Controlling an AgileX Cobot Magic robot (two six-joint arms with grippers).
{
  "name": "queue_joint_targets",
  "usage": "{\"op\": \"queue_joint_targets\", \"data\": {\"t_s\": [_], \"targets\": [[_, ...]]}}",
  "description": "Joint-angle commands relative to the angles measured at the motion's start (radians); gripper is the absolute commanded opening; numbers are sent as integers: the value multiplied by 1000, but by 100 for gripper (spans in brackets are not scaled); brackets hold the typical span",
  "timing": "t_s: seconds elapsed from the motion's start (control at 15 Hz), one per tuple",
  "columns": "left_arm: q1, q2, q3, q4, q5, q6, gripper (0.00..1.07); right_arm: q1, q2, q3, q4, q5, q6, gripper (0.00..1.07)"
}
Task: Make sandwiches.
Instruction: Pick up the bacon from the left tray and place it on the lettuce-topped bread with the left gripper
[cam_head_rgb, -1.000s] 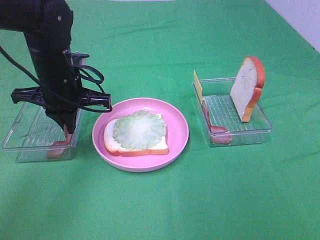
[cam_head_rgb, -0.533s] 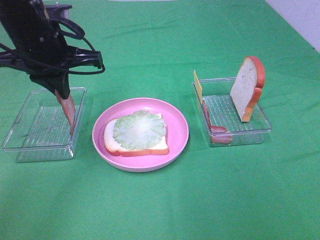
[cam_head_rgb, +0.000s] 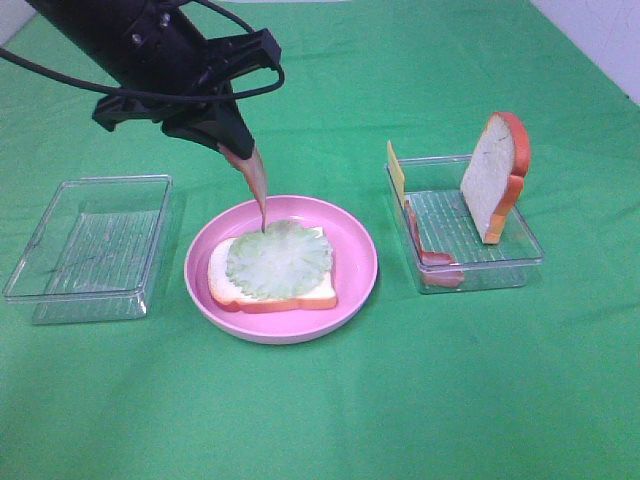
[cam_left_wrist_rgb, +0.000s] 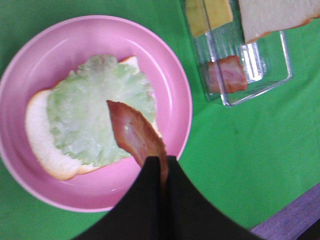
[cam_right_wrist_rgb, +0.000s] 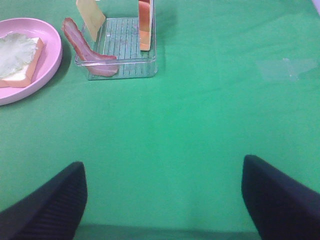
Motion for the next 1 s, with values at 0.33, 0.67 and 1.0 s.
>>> {"op": "queue_joint_targets", "data": {"t_s": [0.33, 0.67, 1.0], "targets": [[-52, 140, -6, -259, -132, 215, 0, -3, -31, 1, 1, -4, -3, 82], [-82, 239, -52, -360, -151, 283, 0, -3, -31, 1, 3, -4, -3, 82], [-81, 258, -69, -311, -115, 277, 0, -3, -31, 1, 3, -4, -3, 82]]}}
